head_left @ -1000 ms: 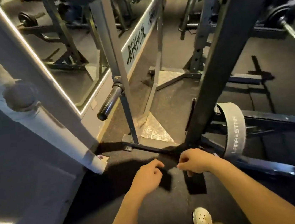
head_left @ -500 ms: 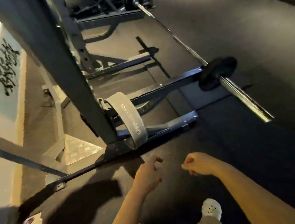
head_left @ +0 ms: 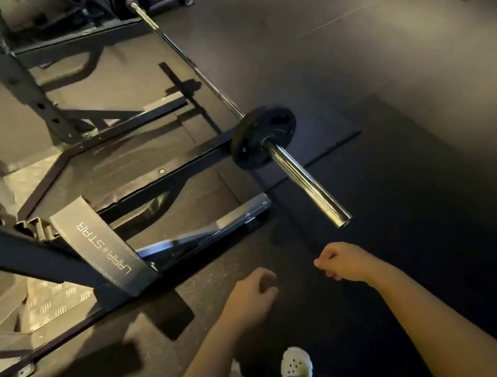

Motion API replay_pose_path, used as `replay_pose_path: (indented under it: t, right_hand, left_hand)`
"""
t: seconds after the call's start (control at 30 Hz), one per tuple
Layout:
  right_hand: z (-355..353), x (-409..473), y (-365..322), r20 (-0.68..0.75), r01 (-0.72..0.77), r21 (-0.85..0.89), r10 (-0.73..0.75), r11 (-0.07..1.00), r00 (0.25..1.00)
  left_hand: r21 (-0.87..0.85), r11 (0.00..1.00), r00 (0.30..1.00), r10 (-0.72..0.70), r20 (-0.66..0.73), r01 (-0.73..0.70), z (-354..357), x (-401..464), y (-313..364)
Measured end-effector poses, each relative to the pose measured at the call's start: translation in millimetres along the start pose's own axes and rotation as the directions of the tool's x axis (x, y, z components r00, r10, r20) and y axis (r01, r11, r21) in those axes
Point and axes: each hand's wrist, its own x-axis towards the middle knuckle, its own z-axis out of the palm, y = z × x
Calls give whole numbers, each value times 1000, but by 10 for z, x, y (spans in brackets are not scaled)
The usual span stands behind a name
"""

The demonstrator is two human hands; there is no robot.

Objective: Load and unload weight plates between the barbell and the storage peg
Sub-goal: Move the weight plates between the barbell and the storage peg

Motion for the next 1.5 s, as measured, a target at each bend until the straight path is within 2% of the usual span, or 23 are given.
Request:
replay_pose_path:
  t: [0.2, 0.33, 0.47, 0.53, 0.63, 0.77, 0.9, 0.97, 1.1, 1.2, 1.27, 1.37, 1.43, 1.5]
  right_hand:
    - [-600, 387, -92, 5, 99, -56, -99, 994, 995]
    - [-1049, 758, -248, 0, 164, -144, -165, 976, 986]
    - [-1660, 1281, -368, -33, 210, -252, -225, 945, 974]
    - [-1910, 1557, -377, -25, 186, -361, -209, 914, 978]
    - [-2264, 1859, -435, 70, 146, -518, -128, 843, 989]
    - [-2610, 2284, -731, 19, 185, -555, -210, 811, 977]
    - [-2718, 2635, -1160, -15, 265, -615, -347, 743, 938]
    - [-2736, 2797, -1391, -25, 290, -681, -417, 672, 909]
    - [-2717, 3086, -1742, 10, 299, -800, -486, 520, 874]
    - [-2637, 3267, -1919, 74, 289, -860, -457, 421, 886]
    - [-2625, 3362, -2055, 112, 284, -890, -432, 358, 895]
    - [-2692, 3505, -2218, 241, 344, -912, -386, 223, 890]
    - [-2755, 3621, -2229, 309, 413, -892, -419, 183, 854]
    - [-2816, 3673, -2165, 350, 471, -858, -435, 208, 830]
  left_hand:
    - [-49, 999, 988, -30, -152, 23, -252, 615, 408]
    - [-210, 978, 967, -60, -248, 6, -345, 1154, 660]
    - [-409, 913, 909, -162, -383, -9, -519, 1952, 892]
    - [-470, 883, 878, -224, -422, -1, -635, 2361, 980]
    - [-514, 857, 822, -312, -477, 27, -735, 2812, 1113]
    - [-344, 937, 787, -262, -559, 68, -938, 3211, 1270]
    - [-21, 984, 815, -160, -557, 179, -1204, 3481, 1364]
    - [181, 953, 839, -114, -532, 244, -1282, 3573, 1426]
    - [400, 847, 856, -114, -505, 349, -1402, 3686, 1559]
    - [415, 833, 861, -133, -491, 365, -1428, 3701, 1584]
    - [387, 850, 861, -142, -488, 359, -1415, 3700, 1577]
    - [303, 885, 852, -172, -494, 354, -1396, 3723, 1558]
    - [250, 898, 839, -195, -508, 361, -1375, 3748, 1554]
    - [221, 901, 830, -219, -514, 374, -1345, 3761, 1578]
